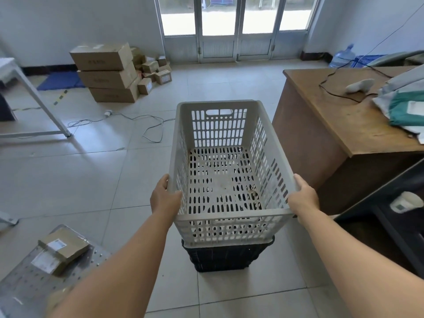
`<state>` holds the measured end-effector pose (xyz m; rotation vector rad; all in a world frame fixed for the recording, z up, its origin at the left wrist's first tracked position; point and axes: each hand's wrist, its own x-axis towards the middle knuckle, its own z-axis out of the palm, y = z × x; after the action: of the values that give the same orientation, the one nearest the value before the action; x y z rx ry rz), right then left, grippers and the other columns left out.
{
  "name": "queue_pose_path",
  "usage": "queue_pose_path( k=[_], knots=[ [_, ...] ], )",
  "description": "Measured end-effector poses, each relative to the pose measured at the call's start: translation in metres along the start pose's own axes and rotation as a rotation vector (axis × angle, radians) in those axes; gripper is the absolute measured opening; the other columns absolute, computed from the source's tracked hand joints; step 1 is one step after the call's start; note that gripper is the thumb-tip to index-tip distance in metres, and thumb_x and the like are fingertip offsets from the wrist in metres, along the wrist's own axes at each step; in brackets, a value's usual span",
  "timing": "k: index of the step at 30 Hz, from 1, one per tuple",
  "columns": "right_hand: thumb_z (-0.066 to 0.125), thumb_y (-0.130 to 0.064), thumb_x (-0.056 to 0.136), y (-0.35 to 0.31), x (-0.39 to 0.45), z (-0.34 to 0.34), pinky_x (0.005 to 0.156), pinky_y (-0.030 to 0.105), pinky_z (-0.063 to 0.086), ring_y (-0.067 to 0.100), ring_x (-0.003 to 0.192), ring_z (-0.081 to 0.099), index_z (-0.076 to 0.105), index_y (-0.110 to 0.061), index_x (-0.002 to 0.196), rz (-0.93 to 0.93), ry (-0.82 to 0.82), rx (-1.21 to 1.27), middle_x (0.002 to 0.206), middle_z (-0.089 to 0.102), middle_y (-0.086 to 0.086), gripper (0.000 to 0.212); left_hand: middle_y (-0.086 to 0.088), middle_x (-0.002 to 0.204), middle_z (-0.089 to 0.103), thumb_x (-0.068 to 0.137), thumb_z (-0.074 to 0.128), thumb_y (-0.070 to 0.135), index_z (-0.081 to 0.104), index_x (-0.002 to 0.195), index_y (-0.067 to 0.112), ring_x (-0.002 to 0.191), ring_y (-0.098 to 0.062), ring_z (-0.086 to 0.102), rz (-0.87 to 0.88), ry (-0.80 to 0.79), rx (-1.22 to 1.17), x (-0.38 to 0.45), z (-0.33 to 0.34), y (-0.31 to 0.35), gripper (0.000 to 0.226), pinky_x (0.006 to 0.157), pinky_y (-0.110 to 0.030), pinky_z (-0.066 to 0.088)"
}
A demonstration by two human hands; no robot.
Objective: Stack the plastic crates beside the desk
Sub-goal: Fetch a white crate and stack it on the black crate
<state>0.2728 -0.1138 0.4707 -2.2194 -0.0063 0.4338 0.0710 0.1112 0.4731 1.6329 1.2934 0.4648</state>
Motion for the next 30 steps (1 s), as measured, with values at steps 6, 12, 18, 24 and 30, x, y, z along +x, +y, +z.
queue_pose_path(
  k=[6, 12, 18, 24, 30],
  knots=[
    [0.046, 0.001, 0.086, -0.003, 0.002, -0.002, 0.092, 0.029, 0.048, 0.022, 0.114, 0.055, 0.043, -0.024, 0.143, 0.04, 0.0, 0.187, 0.141, 0.05, 0.001, 0.062, -0.003, 0.14, 0.052, 0.077, 0.07, 0.01, 0.04, 0.142, 0.024, 0.116, -0.026, 0.057, -0.041, 0.021, -0.028, 0.001, 0.005, -0.002, 0.074, 0.102, -0.045, 0.045],
    [0.043, -0.005, 0.093, -0.003, -0.002, -0.001, 0.083, 0.023, 0.04, 0.026, 0.116, 0.056, 0.036, -0.021, 0.147, -0.017, -0.011, 0.038, 0.146, 0.046, 0.003, 0.057, -0.004, 0.139, 0.052, 0.08, 0.069, 0.015, 0.036, 0.144, 0.024, 0.116, -0.028, 0.056, -0.008, 0.06, 0.098, -0.005, 0.008, -0.001, 0.073, 0.099, -0.039, 0.045],
    [0.048, -0.025, 0.095, -0.015, -0.012, -0.011, 0.104, 0.035, 0.037, 0.027, 0.13, 0.045, 0.027, -0.02, 0.15, -0.013, -0.113, -0.034, 0.151, 0.038, 0.006, 0.059, -0.009, 0.135, 0.052, 0.081, 0.068, 0.024, 0.036, 0.142, 0.013, 0.116, -0.031, 0.054, 0.051, -0.018, 0.168, -0.007, 0.003, 0.008, 0.07, 0.1, -0.044, 0.045],
    [0.048, -0.04, 0.093, -0.027, -0.059, -0.004, 0.111, 0.045, 0.028, 0.029, 0.141, 0.028, 0.017, -0.017, 0.151, -0.072, -0.045, -0.03, 0.157, 0.024, 0.004, 0.07, -0.009, 0.144, 0.041, 0.078, 0.071, 0.034, 0.028, 0.144, 0.015, 0.129, -0.03, 0.044, 0.165, -0.062, 0.133, -0.026, 0.002, 0.024, 0.081, 0.105, -0.048, 0.039],
    [0.053, -0.048, 0.088, -0.028, -0.13, -0.009, 0.106, 0.048, 0.04, 0.029, 0.131, 0.044, 0.028, -0.02, 0.146, -0.099, -0.019, 0.09, 0.148, 0.041, 0.005, 0.069, -0.008, 0.154, 0.03, 0.078, 0.073, 0.032, 0.016, 0.149, 0.022, 0.138, -0.031, 0.033, 0.269, -0.343, 0.071, -0.062, -0.016, 0.031, 0.092, 0.11, -0.051, 0.034]
  ],
)
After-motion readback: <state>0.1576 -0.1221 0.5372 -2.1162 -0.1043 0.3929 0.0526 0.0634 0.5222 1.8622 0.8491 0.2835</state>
